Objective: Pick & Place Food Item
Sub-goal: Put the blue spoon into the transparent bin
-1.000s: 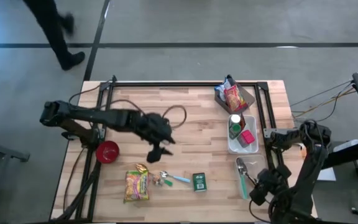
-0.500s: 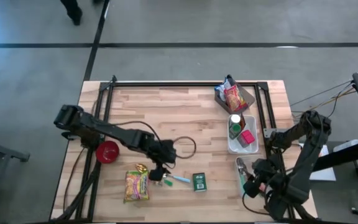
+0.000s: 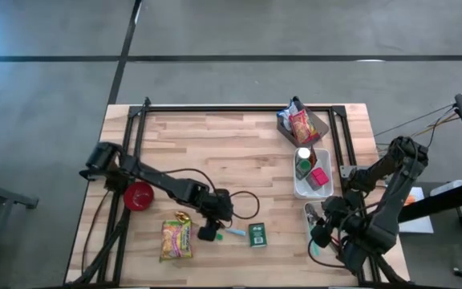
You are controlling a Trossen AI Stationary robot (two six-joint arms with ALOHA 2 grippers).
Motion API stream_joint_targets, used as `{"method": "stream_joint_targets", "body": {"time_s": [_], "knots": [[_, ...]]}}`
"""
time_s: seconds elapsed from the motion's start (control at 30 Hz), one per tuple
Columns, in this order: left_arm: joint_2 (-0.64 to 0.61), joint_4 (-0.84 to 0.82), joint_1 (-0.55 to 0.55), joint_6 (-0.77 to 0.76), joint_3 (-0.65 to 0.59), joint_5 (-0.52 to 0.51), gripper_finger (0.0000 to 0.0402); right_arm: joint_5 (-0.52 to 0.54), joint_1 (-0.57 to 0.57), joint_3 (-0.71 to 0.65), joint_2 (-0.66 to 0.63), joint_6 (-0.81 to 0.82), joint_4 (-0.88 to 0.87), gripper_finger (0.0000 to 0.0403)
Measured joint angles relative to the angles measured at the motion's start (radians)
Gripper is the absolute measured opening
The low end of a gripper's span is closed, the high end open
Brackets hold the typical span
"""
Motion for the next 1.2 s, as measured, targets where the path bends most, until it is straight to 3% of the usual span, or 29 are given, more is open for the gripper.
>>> {"method": "stream_joint_targets", "body": {"time_s": [0.37,0.57,0.73,0.97,1.2], "knots": [[0.065,0.013,-0.053,0.060,0.011,-0.064,0.0226,0.001,0.001,-0.001,0.002,-0.015,0.000,0.0234],[0.098,0.039,-0.078,0.095,0.016,-0.124,0.0228,-0.001,0.001,-0.001,0.002,-0.015,0.001,0.0234],[0.098,0.038,-0.083,0.104,0.016,-0.200,0.0194,-0.002,0.001,-0.001,0.002,-0.023,0.001,0.0234],[0.099,0.039,-0.082,0.103,0.016,-0.174,0.0113,-0.005,0.001,-0.001,0.002,-0.038,0.001,0.0234],[0.099,0.045,-0.082,0.078,0.016,-0.129,0.0104,-0.005,0.001,-0.001,0.002,-0.039,0.001,0.0234]]}}
